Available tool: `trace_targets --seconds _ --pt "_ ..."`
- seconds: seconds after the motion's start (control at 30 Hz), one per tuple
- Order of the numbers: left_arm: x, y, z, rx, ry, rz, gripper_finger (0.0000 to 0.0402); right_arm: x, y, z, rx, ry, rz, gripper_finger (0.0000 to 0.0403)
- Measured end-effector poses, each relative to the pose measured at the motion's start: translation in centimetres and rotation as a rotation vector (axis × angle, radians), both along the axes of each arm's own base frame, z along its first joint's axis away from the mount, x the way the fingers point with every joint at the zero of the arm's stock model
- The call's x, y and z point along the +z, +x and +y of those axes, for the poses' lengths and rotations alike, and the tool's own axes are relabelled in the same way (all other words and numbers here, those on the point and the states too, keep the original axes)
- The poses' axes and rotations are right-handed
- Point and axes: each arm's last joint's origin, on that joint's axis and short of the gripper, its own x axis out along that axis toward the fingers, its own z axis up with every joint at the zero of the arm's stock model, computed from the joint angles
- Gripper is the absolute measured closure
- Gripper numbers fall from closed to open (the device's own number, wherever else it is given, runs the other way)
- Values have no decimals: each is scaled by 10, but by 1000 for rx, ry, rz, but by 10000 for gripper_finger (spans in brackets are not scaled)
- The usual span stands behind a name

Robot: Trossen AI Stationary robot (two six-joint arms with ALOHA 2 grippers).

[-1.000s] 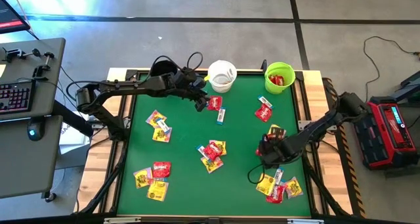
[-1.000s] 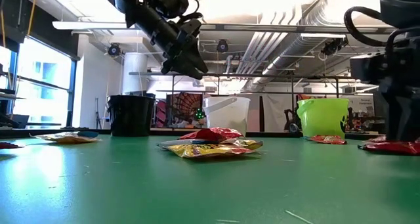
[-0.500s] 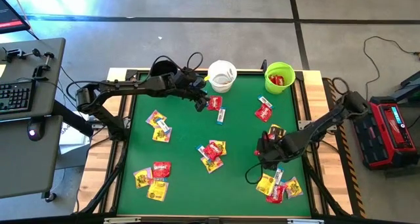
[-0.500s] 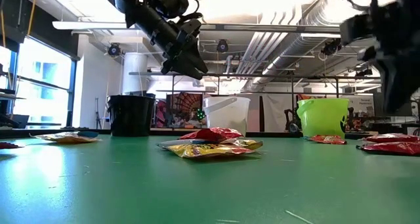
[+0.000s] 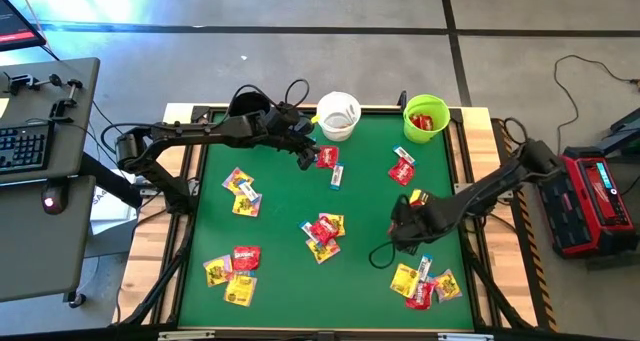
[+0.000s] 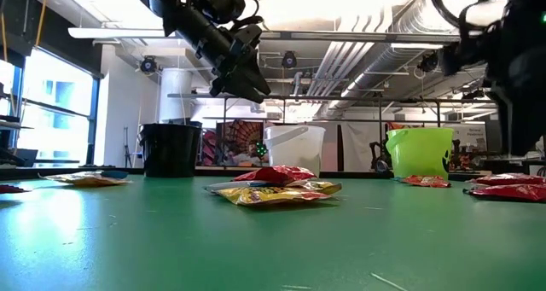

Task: Sort candy by brand, put in halloween buckets
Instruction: Put the red candy into the green bucket

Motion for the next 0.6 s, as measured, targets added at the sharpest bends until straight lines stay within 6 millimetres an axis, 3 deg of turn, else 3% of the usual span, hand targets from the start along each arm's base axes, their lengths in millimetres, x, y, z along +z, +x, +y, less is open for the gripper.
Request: trace_targets --seconds 0.17,0.33,0.47,0.6 --pt "0 0 0 -1 3 -4 248 -20 7 0 -24 -81 65 221" --pt "0 0 0 -12 14 0 248 -42 15 -2 -98 -120 154 209" --pt "0 0 0 -11 12 4 248 -48 16 -3 -130 -127 173 223" --pt "0 0 0 -12 12 7 248 -45 18 -2 -133 -105 158 274"
